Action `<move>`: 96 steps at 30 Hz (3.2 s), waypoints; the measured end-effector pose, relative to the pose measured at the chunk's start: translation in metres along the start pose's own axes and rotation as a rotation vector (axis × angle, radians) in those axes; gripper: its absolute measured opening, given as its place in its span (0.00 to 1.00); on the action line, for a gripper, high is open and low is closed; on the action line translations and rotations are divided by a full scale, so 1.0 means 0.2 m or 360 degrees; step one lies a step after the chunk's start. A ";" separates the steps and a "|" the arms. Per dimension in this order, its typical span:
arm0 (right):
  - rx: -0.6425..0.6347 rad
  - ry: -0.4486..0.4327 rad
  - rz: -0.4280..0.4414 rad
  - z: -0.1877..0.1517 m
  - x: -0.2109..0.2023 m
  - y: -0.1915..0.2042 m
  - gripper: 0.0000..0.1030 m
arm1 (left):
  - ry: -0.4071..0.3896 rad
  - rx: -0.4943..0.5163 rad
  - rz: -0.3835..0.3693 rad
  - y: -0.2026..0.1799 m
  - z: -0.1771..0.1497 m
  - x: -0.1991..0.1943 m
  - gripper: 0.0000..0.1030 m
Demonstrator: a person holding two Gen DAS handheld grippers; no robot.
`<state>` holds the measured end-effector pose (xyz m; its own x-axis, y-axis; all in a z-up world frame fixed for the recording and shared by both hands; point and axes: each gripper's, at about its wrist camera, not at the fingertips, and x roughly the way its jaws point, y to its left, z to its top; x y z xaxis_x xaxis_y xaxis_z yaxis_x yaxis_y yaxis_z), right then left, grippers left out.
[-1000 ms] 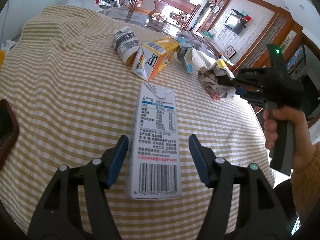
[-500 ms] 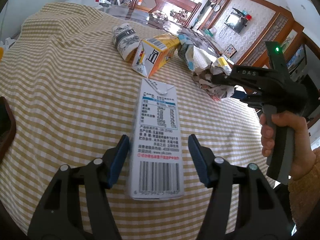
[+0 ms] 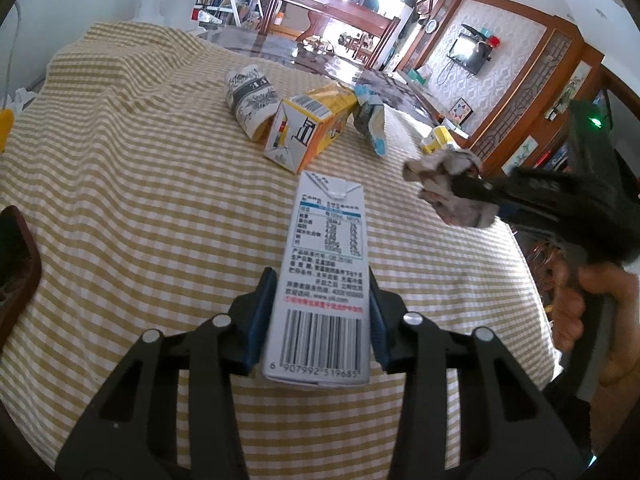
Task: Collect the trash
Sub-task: 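Carry the white carton and newspaper over the red bucket, then open both tools over the red bucket to drop the items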
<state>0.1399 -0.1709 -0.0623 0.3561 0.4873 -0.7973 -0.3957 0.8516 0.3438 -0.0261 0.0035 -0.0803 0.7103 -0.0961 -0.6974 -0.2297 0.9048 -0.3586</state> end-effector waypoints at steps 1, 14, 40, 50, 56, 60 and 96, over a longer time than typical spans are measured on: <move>-0.0003 -0.0005 0.0009 -0.02 -0.03 0.00 0.24 | -0.0009 0.0004 0.0001 0.00 0.00 0.00 0.39; -0.0012 -0.0087 -0.0001 -0.24 -0.34 -0.13 0.24 | -0.0058 0.0015 0.0020 0.00 -0.02 -0.03 0.39; 0.0225 -0.0396 0.0108 -0.47 -0.79 -0.39 0.24 | -0.0037 0.0165 -0.0231 -0.51 0.07 -0.12 0.39; 0.0436 -0.0581 0.0017 -0.54 -1.02 -0.68 0.25 | 0.0013 0.0324 -0.0416 -0.87 0.10 -0.09 0.39; 0.0583 -0.0620 0.0052 -0.58 -1.06 -0.84 0.25 | 0.0048 0.0403 -0.0472 -1.03 0.08 -0.07 0.39; 0.0624 -0.0650 0.0050 -0.60 -1.09 -0.90 0.25 | 0.0097 0.0428 -0.0528 -1.12 0.08 -0.03 0.39; 0.0988 -0.0729 -0.0373 -0.71 -1.16 -1.46 0.60 | 0.0607 0.0529 -0.0800 -1.67 -0.03 0.54 0.76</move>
<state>0.0524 -0.5604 -0.0494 0.7364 0.1988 -0.6467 0.2272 0.8277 0.5132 0.1240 -0.3109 -0.0394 0.3804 -0.6181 -0.6879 0.3228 0.7858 -0.5276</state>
